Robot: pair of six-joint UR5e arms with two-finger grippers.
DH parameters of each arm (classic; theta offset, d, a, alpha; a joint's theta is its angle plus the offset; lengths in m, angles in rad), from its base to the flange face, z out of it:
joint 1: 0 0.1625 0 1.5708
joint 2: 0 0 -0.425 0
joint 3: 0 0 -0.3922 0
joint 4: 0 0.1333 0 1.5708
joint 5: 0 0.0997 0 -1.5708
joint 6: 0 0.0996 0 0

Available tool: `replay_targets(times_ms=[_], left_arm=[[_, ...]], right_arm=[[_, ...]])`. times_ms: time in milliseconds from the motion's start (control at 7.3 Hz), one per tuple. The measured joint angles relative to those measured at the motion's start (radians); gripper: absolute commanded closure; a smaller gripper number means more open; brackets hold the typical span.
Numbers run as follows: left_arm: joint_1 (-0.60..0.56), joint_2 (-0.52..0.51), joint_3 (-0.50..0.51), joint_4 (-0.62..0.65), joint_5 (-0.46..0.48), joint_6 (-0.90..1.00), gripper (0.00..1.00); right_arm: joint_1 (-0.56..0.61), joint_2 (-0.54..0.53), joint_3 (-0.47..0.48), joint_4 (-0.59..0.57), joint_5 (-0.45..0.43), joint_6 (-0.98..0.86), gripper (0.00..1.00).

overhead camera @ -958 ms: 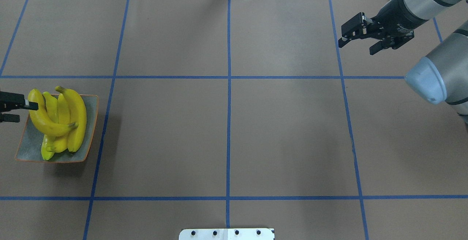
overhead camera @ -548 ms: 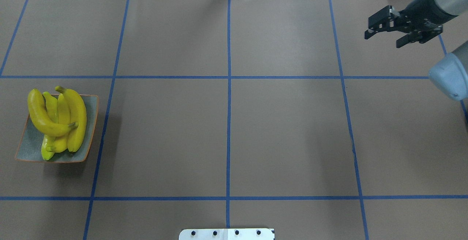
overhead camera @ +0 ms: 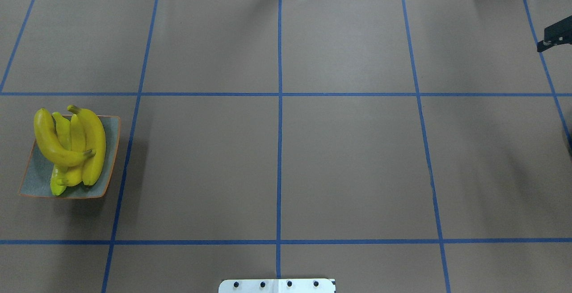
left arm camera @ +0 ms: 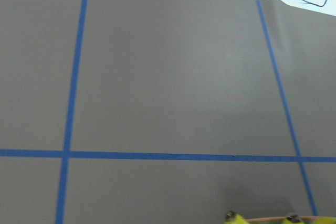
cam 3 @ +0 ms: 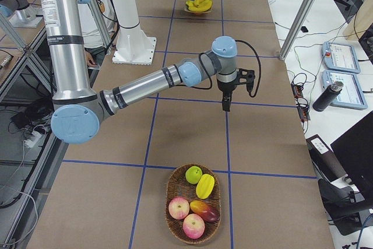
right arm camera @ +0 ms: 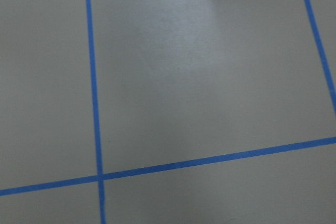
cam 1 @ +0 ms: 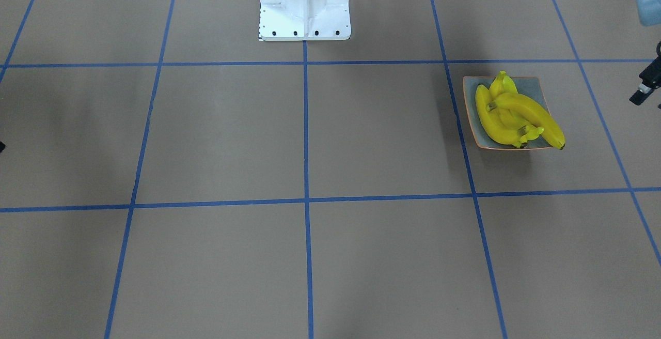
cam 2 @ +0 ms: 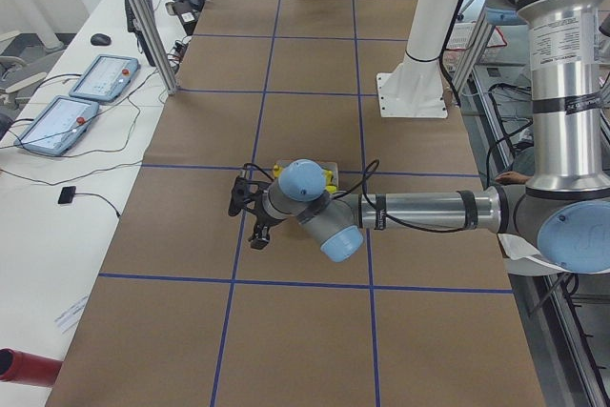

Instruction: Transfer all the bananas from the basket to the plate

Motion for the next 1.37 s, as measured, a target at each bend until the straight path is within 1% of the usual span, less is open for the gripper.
replay_targets(times_ms=[274, 411, 685, 821, 958, 1369], left_arm=[[-0.003, -0.066, -0.037, 0.271, 0.006, 0.151, 0.01], [-0.005, -0.094, -0.081, 0.44, 0.005, 0.257, 0.01], [-0.014, -0.142, -0.176, 0.754, 0.004, 0.433, 0.01], [-0.016, -0.157, -0.204, 0.848, 0.003, 0.468, 0.01], [-0.017, -0.159, -0.218, 0.891, 0.002, 0.482, 0.01], [-0.018, -0.149, -0.235, 0.914, -0.003, 0.491, 0.01]], right_arm=[[0.042, -0.094, -0.009, -0.001, 0.002, -0.151, 0.0], [0.051, -0.125, -0.021, -0.001, 0.002, -0.216, 0.0], [0.058, -0.151, -0.046, -0.002, 0.004, -0.286, 0.0], [0.065, -0.162, -0.049, -0.002, 0.014, -0.308, 0.0], [0.076, -0.173, -0.049, -0.002, 0.036, -0.33, 0.0], [0.092, -0.184, -0.047, -0.001, 0.087, -0.373, 0.0]])
